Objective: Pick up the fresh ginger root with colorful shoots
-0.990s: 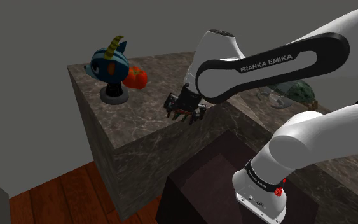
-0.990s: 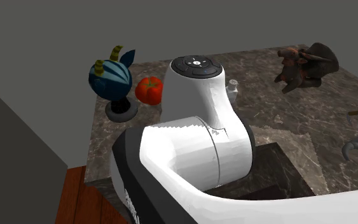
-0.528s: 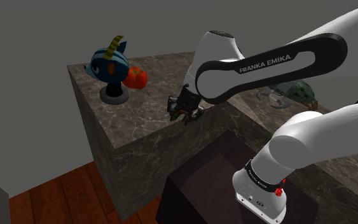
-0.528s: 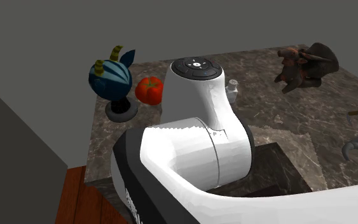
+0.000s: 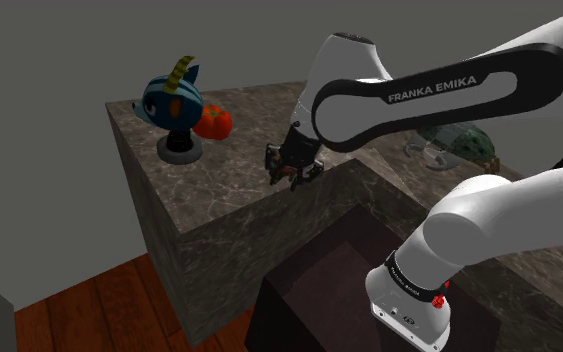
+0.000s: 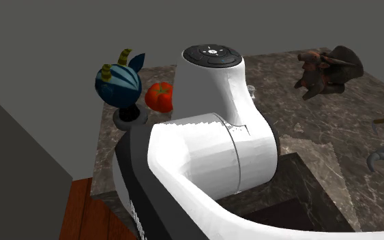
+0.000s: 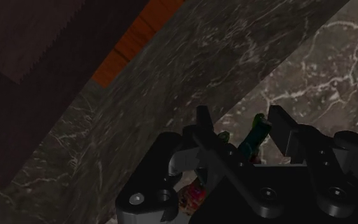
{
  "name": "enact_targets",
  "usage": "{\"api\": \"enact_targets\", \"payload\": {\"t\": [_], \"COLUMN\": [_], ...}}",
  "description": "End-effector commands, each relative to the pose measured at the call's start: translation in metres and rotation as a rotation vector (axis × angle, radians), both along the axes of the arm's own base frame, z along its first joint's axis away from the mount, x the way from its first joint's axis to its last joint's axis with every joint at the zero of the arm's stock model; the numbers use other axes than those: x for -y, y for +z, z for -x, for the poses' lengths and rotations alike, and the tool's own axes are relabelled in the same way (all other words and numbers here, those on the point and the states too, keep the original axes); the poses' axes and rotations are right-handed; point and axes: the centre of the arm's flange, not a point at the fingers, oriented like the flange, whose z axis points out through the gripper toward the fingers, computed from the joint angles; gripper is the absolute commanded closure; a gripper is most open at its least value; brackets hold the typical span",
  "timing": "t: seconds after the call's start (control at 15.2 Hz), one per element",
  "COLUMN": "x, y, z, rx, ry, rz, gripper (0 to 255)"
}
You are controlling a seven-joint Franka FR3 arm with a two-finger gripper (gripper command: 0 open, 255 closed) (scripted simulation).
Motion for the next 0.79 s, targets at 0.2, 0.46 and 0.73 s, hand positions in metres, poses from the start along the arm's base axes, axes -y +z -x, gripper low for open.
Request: {"api": "enact_targets", "payload": {"t": [0.2, 0.46, 0.73], "x": [0.000, 0.000, 0.000], "y": [0.025, 0.046, 0.058], "z": [0.000, 0.000, 0.000], "rx": [-0.001, -0.001, -0.001], "ry": [0.000, 0.000, 0.000], "rz": [0.000, 0.000, 0.000], "gripper": [255, 255, 255]}}
